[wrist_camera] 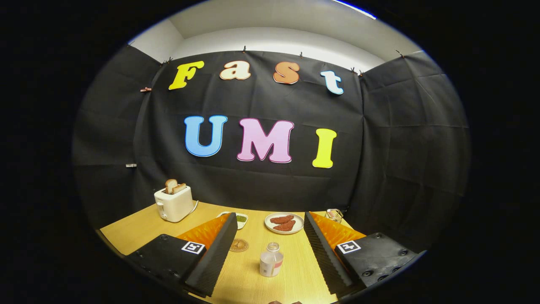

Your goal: Take the bottle from table, then pour the juice into the cup, finally place the bottle on the coaster

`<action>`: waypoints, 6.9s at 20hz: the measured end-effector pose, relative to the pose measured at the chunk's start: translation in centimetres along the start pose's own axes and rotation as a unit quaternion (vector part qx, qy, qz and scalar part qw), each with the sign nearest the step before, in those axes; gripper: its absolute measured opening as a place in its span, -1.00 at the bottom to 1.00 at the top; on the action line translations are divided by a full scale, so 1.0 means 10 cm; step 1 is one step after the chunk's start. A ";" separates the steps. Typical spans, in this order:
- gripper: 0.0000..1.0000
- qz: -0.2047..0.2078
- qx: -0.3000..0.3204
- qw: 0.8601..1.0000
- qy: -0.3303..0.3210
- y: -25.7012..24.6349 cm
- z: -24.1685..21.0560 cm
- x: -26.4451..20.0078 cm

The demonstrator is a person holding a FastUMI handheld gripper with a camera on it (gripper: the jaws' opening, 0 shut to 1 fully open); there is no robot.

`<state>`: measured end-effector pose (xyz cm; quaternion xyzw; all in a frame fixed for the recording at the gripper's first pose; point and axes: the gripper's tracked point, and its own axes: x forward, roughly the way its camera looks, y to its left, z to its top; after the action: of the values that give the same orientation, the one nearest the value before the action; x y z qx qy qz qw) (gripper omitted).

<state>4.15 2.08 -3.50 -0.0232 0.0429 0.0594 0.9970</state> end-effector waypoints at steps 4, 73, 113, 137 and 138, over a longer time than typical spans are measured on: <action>0.95 0.043 0.000 0.999 0.015 0.00 -0.20 0.16; 0.32 0.108 -0.212 0.960 0.146 0.32 -1.63 1.31; 0.31 0.166 -0.704 0.689 0.055 1.48 -1.83 1.61; 0.31 0.214 -0.818 0.530 -0.066 1.85 -1.81 1.71; 0.31 0.213 -0.820 0.527 -0.068 1.84 -1.81 1.71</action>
<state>17.31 21.39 -23.80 -0.8166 -0.0887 0.2804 0.4966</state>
